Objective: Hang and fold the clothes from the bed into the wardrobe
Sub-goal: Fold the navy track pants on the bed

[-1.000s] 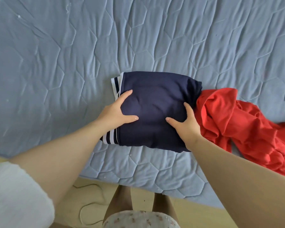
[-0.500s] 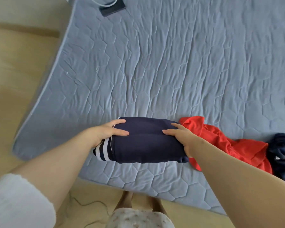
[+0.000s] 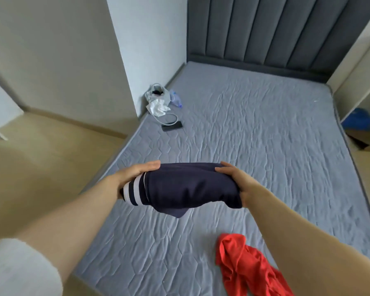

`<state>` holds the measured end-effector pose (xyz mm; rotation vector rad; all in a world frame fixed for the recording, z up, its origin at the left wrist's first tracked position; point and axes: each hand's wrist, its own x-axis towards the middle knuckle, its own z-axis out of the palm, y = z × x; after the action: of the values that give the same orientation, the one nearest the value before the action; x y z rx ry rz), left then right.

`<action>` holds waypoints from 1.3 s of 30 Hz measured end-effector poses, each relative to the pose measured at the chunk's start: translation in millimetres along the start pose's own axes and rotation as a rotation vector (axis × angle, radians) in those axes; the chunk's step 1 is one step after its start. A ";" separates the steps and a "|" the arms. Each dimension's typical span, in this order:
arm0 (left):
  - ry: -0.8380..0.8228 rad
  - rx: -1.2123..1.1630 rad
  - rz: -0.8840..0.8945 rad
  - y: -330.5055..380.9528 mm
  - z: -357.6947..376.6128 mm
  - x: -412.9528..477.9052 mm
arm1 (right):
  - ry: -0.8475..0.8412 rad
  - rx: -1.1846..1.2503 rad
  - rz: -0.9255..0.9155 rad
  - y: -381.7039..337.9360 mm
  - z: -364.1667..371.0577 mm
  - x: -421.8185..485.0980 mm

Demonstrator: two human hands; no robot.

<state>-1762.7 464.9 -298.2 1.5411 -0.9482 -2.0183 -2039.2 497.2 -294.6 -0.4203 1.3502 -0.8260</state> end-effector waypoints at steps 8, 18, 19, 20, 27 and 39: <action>0.058 -0.230 0.045 26.9 -0.4 -61.6 | -0.226 0.237 -0.166 -61.1 49.0 -51.8; -0.052 -0.574 -0.008 -9.0 0.0 -103.7 | -0.432 0.327 -0.208 -94.5 132.7 -89.1; -0.067 -0.579 -0.004 -17.1 1.8 -102.9 | -0.456 0.331 -0.211 -95.8 139.0 -91.2; -0.092 -0.598 -0.007 -25.4 5.0 -101.7 | -0.481 0.327 -0.213 -96.7 144.2 -94.3; -0.264 -0.887 0.249 -3.7 7.7 -100.0 | -0.561 0.348 -0.277 -96.4 153.7 -106.2; 0.241 -0.460 0.294 52.6 -58.5 -115.7 | -0.240 -0.316 -0.332 -90.5 110.2 -87.4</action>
<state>-1676.7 494.1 -191.8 1.2689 -0.5303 -1.6519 -1958.8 480.6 -148.9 -0.9810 1.2029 -0.8015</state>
